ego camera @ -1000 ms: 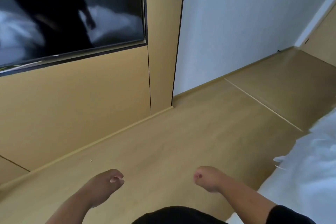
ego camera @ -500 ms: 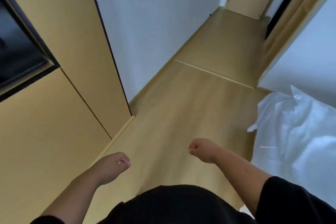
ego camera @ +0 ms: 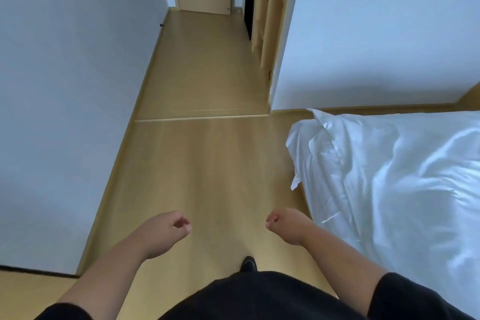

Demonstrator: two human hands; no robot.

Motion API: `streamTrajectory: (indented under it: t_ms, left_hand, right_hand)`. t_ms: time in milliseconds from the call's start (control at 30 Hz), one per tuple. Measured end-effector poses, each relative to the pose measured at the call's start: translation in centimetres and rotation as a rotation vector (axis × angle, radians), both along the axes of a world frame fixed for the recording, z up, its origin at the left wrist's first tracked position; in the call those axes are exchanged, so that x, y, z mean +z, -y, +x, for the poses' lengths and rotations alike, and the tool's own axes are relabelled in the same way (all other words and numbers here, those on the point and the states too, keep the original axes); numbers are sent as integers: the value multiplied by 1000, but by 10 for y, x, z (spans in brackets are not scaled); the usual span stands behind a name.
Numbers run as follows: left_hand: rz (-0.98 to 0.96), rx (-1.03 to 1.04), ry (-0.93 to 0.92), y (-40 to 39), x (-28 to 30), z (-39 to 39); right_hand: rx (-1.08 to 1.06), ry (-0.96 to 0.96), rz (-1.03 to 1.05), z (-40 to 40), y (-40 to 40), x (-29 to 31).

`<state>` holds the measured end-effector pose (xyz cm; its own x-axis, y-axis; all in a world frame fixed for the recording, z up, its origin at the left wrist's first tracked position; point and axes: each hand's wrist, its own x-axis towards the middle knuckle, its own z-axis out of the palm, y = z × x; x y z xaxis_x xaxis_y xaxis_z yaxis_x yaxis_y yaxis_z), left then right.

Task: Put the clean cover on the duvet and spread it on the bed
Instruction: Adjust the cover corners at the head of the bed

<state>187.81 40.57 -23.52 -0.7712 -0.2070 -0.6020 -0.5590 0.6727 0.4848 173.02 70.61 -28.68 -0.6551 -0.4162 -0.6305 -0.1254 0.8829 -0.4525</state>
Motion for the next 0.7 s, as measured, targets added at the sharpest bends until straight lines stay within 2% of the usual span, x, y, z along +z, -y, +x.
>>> streamTrajectory:
  t_ms: [100, 233, 400, 567, 700]
  left_hand:
    - [-35, -30, -5, 18, 12, -79]
    - [6, 33, -50, 58, 30, -161]
    - [47, 78, -79, 110, 22, -254]
    - [52, -27, -67, 162, -10, -396]
    - [64, -180, -31, 198, -12, -529]
  right_hand:
    - [24, 1, 51, -78, 21, 12]
    - [25, -46, 60, -178, 65, 40]
    - [18, -84, 30, -283, 126, 47]
    - [-73, -74, 40, -385, 167, 22]
    - [-192, -44, 141, -459, 179, 26]
